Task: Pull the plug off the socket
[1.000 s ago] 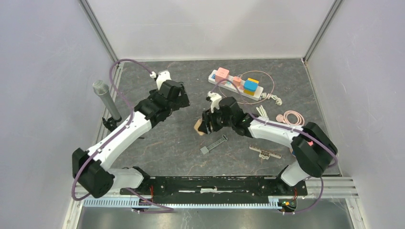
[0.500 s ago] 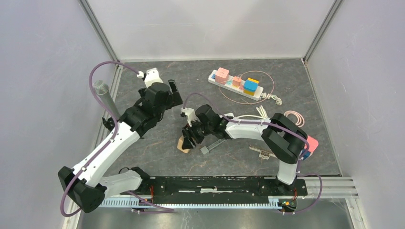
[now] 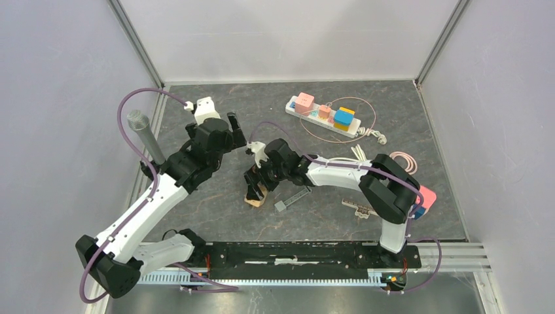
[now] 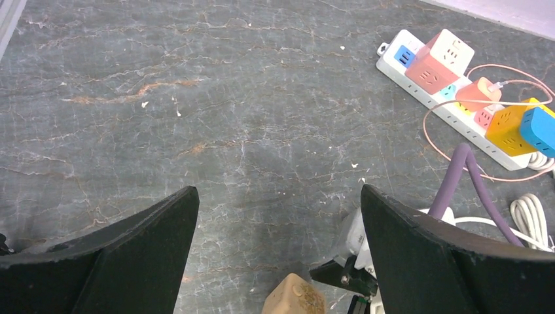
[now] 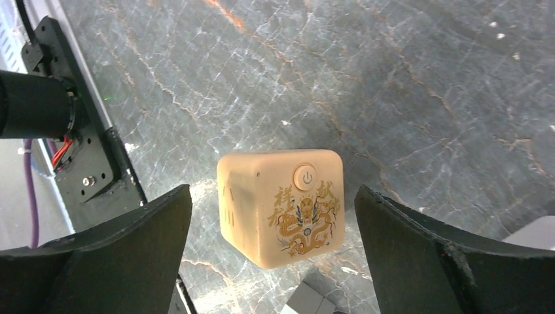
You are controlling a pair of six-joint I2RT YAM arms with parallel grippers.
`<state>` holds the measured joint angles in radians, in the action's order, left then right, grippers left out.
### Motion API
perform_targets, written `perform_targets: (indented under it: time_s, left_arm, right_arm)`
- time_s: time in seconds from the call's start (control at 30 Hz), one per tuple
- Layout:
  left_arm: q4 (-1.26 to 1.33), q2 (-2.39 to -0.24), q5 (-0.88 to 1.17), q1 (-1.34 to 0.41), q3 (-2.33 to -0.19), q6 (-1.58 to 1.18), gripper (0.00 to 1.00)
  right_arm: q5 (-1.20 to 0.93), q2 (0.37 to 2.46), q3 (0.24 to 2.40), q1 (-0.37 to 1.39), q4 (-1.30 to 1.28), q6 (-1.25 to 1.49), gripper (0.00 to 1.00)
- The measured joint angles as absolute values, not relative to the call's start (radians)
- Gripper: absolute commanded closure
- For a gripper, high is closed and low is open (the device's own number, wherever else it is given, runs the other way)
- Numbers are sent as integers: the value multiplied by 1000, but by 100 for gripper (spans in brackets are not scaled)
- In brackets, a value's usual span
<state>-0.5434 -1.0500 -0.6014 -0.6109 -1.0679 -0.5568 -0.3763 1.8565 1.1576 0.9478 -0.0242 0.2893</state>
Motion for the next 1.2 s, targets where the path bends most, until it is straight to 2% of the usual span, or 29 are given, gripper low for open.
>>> perform_targets:
  time_s: [0.2, 0.4, 0.63, 0.87, 1.0, 1.13, 1.2]
  left_arm:
    - [-534, -1030, -599, -611, -1068, -530, 0]
    - [-495, -1008, -559, -611, -1068, -488, 0]
    - [-489, -1007, -444, -600, -1085, -432, 0]
    - [-463, -1063, -270, -585, -1092, -412, 0]
    - [-457, -1179, -189, -585, -1132, -402, 0]
    - [-451, -1307, -130, -585, -1210, -402, 0]
    - [-434, -1362, -110, -585, -1250, -402, 0]
  right_arm:
    - [-308, 1826, 1158, 921, -35, 291, 2]
    - [-192, 1670, 1157, 834, -26, 314, 5]
    - [116, 1463, 1159, 690, -96, 361, 5]
    - [351, 1428, 1238, 501, -313, 412, 4]
    - [360, 1442, 1242, 395, -362, 414, 7]
    - [281, 1503, 1253, 299, -373, 403, 15]
    - [234, 1537, 1253, 264, -365, 376, 16]
